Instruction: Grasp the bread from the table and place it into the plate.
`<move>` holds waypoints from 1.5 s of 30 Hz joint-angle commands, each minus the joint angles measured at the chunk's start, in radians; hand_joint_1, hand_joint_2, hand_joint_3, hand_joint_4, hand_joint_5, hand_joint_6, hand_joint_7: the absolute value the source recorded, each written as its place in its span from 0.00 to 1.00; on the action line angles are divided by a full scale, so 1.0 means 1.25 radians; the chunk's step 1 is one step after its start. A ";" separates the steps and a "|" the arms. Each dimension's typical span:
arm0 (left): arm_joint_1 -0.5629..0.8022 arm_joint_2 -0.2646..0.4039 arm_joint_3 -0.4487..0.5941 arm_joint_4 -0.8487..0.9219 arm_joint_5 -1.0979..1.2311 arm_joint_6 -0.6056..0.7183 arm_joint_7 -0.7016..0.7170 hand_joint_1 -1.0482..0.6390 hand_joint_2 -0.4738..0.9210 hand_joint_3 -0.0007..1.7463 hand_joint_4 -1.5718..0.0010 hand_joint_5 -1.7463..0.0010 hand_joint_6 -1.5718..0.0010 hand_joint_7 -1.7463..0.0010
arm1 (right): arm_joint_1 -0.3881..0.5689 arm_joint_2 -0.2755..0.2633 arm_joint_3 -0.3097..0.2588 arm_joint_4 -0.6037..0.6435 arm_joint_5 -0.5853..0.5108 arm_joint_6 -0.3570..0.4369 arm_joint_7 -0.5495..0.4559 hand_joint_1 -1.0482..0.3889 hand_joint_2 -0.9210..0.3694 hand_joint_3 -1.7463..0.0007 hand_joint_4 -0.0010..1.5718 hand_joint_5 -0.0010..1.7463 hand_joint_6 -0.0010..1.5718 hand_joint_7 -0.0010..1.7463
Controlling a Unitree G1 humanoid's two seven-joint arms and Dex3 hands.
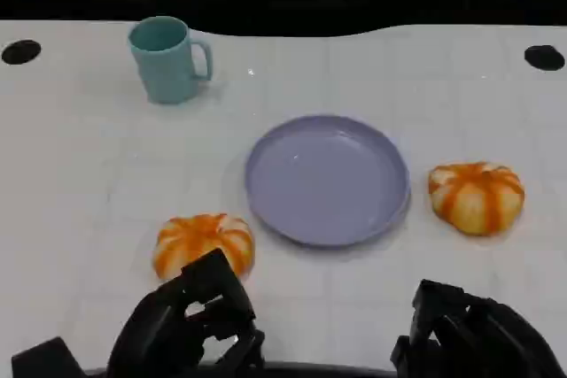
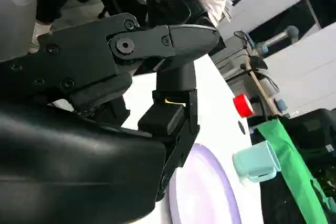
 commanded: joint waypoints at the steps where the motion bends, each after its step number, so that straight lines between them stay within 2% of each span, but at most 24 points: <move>1: 0.001 0.008 0.005 0.006 0.006 -0.015 -0.007 0.43 0.60 0.60 0.55 0.00 0.69 0.00 | 0.001 -0.006 -0.005 0.005 0.002 -0.007 0.001 0.24 0.00 0.85 0.55 0.92 0.49 0.79; 19: 0.000 0.006 0.008 0.008 0.001 -0.017 -0.010 0.43 0.60 0.59 0.55 0.00 0.69 0.00 | 0.001 -0.004 -0.005 0.008 0.003 -0.007 0.002 0.24 0.00 0.86 0.55 0.92 0.50 0.78; 27: -0.003 0.011 0.013 0.011 0.009 -0.043 -0.007 0.42 0.69 0.46 0.59 0.00 0.72 0.00 | -0.002 0.004 0.001 0.010 -0.001 -0.010 -0.002 0.24 0.00 0.86 0.55 0.92 0.50 0.78; 30: -0.005 0.008 0.017 0.003 0.004 -0.044 -0.004 0.40 0.79 0.32 0.63 0.00 0.75 0.02 | -0.005 0.007 0.004 0.011 -0.003 -0.011 -0.004 0.24 0.00 0.86 0.55 0.92 0.50 0.78; 35: -0.008 0.010 0.024 -0.017 0.014 -0.035 0.013 0.35 0.92 0.12 0.70 0.00 0.73 0.16 | -0.006 0.013 0.011 0.010 -0.010 -0.013 -0.009 0.24 0.00 0.85 0.55 0.92 0.50 0.79; 37: -0.007 0.013 0.028 -0.039 0.032 -0.026 0.034 0.34 0.95 0.09 0.72 0.00 0.74 0.20 | -0.006 0.015 0.015 0.008 -0.014 -0.016 -0.012 0.24 0.00 0.85 0.55 0.92 0.50 0.79; 39: -0.007 0.020 0.030 -0.066 0.059 -0.021 0.059 0.31 0.98 0.05 0.74 0.00 0.74 0.28 | -0.005 0.016 0.019 0.006 -0.019 -0.017 -0.017 0.24 0.00 0.85 0.55 0.93 0.50 0.79; 42: -0.011 0.039 0.035 -0.101 0.101 -0.021 0.086 0.31 1.00 0.05 0.76 0.02 0.74 0.39 | -0.004 0.016 0.024 0.004 -0.022 -0.021 -0.020 0.23 0.00 0.85 0.55 0.92 0.50 0.79; 45: -0.018 0.064 0.040 -0.138 0.169 -0.019 0.120 0.32 1.00 0.06 0.77 0.11 0.73 0.53 | -0.005 0.017 0.025 0.005 -0.024 -0.023 -0.020 0.23 0.00 0.85 0.55 0.93 0.50 0.80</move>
